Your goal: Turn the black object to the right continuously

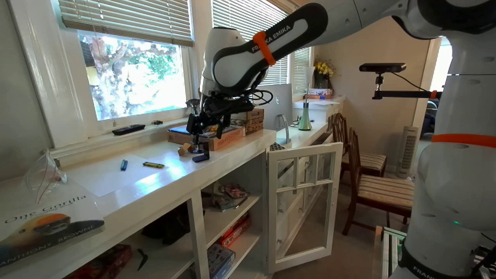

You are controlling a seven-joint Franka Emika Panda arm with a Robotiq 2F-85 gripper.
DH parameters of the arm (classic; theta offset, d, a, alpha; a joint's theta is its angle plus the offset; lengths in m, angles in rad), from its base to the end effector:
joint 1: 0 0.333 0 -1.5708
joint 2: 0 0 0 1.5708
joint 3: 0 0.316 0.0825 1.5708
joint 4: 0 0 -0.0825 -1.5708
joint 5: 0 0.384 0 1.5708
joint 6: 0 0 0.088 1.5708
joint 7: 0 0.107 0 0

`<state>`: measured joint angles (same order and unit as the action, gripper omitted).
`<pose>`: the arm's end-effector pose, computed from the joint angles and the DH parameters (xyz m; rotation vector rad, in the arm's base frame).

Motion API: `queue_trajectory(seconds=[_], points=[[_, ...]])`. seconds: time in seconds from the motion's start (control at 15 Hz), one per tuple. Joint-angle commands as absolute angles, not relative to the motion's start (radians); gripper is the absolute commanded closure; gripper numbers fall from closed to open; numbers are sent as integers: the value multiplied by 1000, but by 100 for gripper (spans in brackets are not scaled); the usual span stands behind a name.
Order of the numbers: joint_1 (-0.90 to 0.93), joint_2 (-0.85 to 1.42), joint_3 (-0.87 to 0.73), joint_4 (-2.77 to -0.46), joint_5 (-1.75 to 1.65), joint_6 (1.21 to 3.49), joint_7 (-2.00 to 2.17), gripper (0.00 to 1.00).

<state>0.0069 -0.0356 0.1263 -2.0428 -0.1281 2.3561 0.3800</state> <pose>0.5685 0.0751 0.4937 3.0607 -0.2629 0.5660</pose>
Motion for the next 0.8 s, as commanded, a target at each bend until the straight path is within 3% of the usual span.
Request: queue_trajectory(seconds=[0.0,0.73], points=[[31,-54,107,-2044,-140,2382,290,0],[25,-39,59,-2009,-108,2384,-155,0]])
